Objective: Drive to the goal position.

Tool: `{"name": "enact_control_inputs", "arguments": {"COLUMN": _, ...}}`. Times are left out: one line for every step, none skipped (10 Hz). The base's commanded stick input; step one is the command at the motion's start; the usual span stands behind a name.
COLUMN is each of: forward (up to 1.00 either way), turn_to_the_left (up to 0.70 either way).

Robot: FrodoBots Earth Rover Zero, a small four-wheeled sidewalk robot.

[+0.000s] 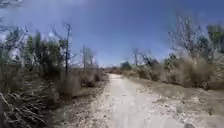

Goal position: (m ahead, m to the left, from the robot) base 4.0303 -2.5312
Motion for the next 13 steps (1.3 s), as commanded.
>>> {"name": "enact_control_inputs", "arguments": {"forward": 0.7, "turn_to_the_left": 0.0}}
{"name": "enact_control_inputs", "arguments": {"forward": 0.7, "turn_to_the_left": 0.0}}
{"name": "enact_control_inputs", "arguments": {"forward": 0.7, "turn_to_the_left": 0.0}}
{"name": "enact_control_inputs", "arguments": {"forward": 0.7, "turn_to_the_left": 0.0}}
{"name": "enact_control_inputs", "arguments": {"forward": 0.7, "turn_to_the_left": 0.0}}
{"name": "enact_control_inputs", "arguments": {"forward": 0.7, "turn_to_the_left": -0.07}}
{"name": "enact_control_inputs", "arguments": {"forward": 0.7, "turn_to_the_left": -0.35}}
{"name": "enact_control_inputs", "arguments": {"forward": 0.7, "turn_to_the_left": -0.35}}
{"name": "enact_control_inputs", "arguments": {"forward": 0.7, "turn_to_the_left": -0.35}}
{"name": "enact_control_inputs", "arguments": {"forward": 0.7, "turn_to_the_left": -0.32}}
{"name": "enact_control_inputs", "arguments": {"forward": 0.7, "turn_to_the_left": -0.17}}
{"name": "enact_control_inputs", "arguments": {"forward": 0.7, "turn_to_the_left": 0.0}}
{"name": "enact_control_inputs", "arguments": {"forward": 0.7, "turn_to_the_left": 0.0}}
